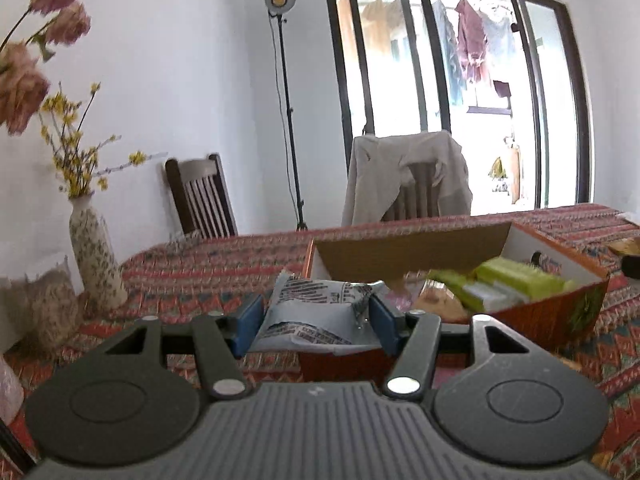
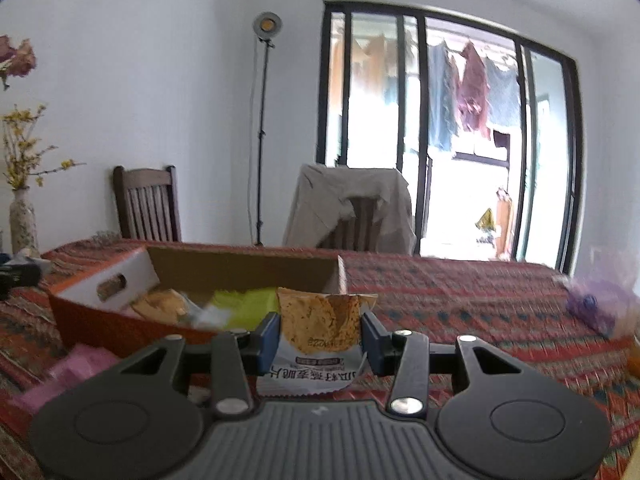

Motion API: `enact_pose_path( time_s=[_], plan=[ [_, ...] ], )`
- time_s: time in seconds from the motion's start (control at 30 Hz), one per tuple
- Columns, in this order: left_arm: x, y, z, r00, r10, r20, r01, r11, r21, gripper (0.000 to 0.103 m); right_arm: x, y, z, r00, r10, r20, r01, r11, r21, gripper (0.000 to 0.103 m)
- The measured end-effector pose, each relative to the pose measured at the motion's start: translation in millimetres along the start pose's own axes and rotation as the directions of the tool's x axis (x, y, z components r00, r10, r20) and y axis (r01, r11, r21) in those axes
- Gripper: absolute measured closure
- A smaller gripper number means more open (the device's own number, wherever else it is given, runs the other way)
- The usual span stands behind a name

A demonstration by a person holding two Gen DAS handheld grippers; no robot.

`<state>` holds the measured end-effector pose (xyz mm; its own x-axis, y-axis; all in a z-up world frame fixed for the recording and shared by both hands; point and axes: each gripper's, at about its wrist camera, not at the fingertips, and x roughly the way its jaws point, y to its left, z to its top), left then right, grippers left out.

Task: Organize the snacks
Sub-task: 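Carry both held snacks over the orange box and open both grippers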

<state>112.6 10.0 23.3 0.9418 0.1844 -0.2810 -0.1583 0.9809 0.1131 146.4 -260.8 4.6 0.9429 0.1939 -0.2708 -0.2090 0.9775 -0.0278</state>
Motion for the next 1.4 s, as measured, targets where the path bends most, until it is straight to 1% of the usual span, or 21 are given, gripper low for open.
enact_pose_path(
  time_s=[0.2, 0.3, 0.37, 0.43, 0.53, 0.63, 0.73, 0.87, 1.0, 1.07, 1.1, 1.13, 1.17, 1.2, 1.23, 1.27, 1.3, 1.33, 1.4],
  plan=[
    [9, -9, 20, 0.999, -0.024, 0.04, 0.025, 0.999, -0.023, 0.043, 14, 27, 25, 0.998, 0.044, 0.037, -0.043, 0.999, -0.023, 0.06],
    [14, -16, 31, 0.997, -0.034, 0.065, 0.035, 0.999, -0.017, 0.043, 26, 37, 36, 0.997, 0.061, 0.048, -0.059, 0.998, -0.026, 0.06],
    [20, -21, 38, 0.996, -0.043, 0.078, 0.044, 0.999, -0.003, 0.043, 35, 43, 45, 0.996, 0.065, 0.059, -0.064, 0.998, -0.021, 0.06],
    [27, -27, 43, 0.995, -0.034, 0.09, 0.034, 0.999, 0.004, 0.043, 45, 46, 52, 0.996, 0.063, 0.067, -0.062, 0.998, -0.009, 0.06],
    [39, -32, 50, 0.994, -0.034, 0.101, 0.035, 0.999, -0.012, 0.043, 61, 46, 58, 0.996, 0.05, 0.073, -0.052, 0.999, 0.012, 0.06],
    [56, -36, 53, 0.995, -0.016, 0.099, 0.019, 0.999, -0.037, 0.043, 78, 43, 55, 0.997, 0.037, 0.07, -0.04, 0.998, 0.042, 0.06],
    [74, -35, 48, 0.996, -0.015, 0.083, 0.021, 0.997, -0.07, 0.043, 91, 40, 43, 0.998, 0.026, 0.049, -0.029, 0.997, 0.065, 0.06],
    [92, -37, 33, 0.999, -0.003, 0.036, 0.004, 1.0, -0.031, 0.043, 101, 39, 33, 0.999, 0.037, 0.006, -0.037, 0.997, 0.063, 0.06],
    [92, -37, 27, 0.999, -0.015, 0.04, 0.016, 1.0, -0.016, 0.043, 103, 43, 28, 0.999, 0.054, -0.007, -0.053, 0.998, 0.044, 0.06],
    [93, -39, 23, 1.0, -0.006, 0.026, 0.006, 1.0, 0.007, 0.042, 103, 45, 26, 0.998, 0.055, -0.012, -0.054, 0.998, 0.036, 0.059],
    [94, -41, 21, 1.0, -0.001, 0.019, 0.0, 1.0, 0.013, 0.04, 104, 45, 25, 0.998, 0.054, -0.018, -0.053, 0.998, 0.037, 0.058],
    [96, -41, 19, 1.0, -0.001, 0.012, 0.001, 1.0, 0.012, 0.037, 105, 44, 24, 0.998, 0.054, -0.025, -0.053, 0.998, 0.044, 0.055],
    [97, -40, 18, 1.0, 0.001, 0.005, -0.001, 1.0, 0.002, 0.03, 105, 45, 25, 0.998, 0.052, -0.026, -0.051, 0.998, 0.049, 0.051],
    [97, -38, 17, 1.0, 0.01, 0.005, -0.01, 1.0, -0.009, 0.025, 104, 44, 24, 0.998, 0.05, -0.027, -0.048, 0.997, 0.053, 0.047],
    [95, -35, 17, 1.0, 0.014, 0.009, -0.014, 1.0, -0.023, 0.021, 104, 43, 24, 0.999, 0.047, -0.026, -0.045, 0.997, 0.056, 0.036],
    [94, -32, 17, 1.0, 0.013, 0.015, -0.012, 0.999, -0.04, 0.01, 105, 41, 23, 0.999, 0.045, -0.023, -0.043, 0.997, 0.059, 0.019],
    [92, -28, 17, 1.0, 0.013, 0.021, -0.012, 0.998, -0.062, 0.0, 104, 40, 23, 0.999, 0.043, -0.019, -0.041, 0.997, 0.065, 0.012],
    [91, -26, 17, 0.999, 0.017, 0.029, -0.015, 0.997, -0.078, 0.0, 104, 39, 22, 0.999, 0.042, -0.017, -0.04, 0.997, 0.072, 0.0],
    [88, -23, 17, 0.999, 0.014, 0.041, -0.01, 0.995, -0.096, 0.0, 106, 38, 22, 0.999, 0.041, -0.021, -0.039, 0.996, 0.08, 0.0]
  ],
)
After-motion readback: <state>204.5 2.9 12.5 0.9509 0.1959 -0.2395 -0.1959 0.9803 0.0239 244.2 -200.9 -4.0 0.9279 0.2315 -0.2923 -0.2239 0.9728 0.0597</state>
